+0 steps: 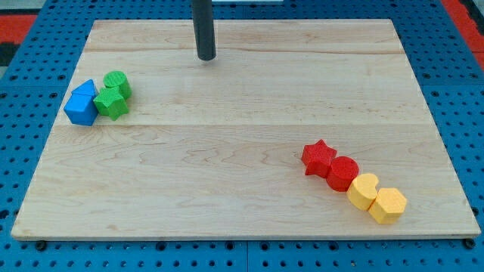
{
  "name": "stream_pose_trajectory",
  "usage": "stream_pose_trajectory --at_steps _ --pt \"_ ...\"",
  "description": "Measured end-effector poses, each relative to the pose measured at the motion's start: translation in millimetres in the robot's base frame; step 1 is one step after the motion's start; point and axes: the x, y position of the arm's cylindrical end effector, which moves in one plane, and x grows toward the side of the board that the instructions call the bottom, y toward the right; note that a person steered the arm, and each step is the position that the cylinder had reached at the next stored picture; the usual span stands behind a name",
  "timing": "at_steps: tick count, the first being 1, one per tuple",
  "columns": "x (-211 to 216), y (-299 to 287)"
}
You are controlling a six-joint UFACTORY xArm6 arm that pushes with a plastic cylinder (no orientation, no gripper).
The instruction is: Push the blue cube and green star towards right side
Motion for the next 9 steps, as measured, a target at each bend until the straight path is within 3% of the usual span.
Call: stream_pose_trajectory --at_steps 2,5,9 --pt "1 -93" --pt "63 -238" --pt "131 -233"
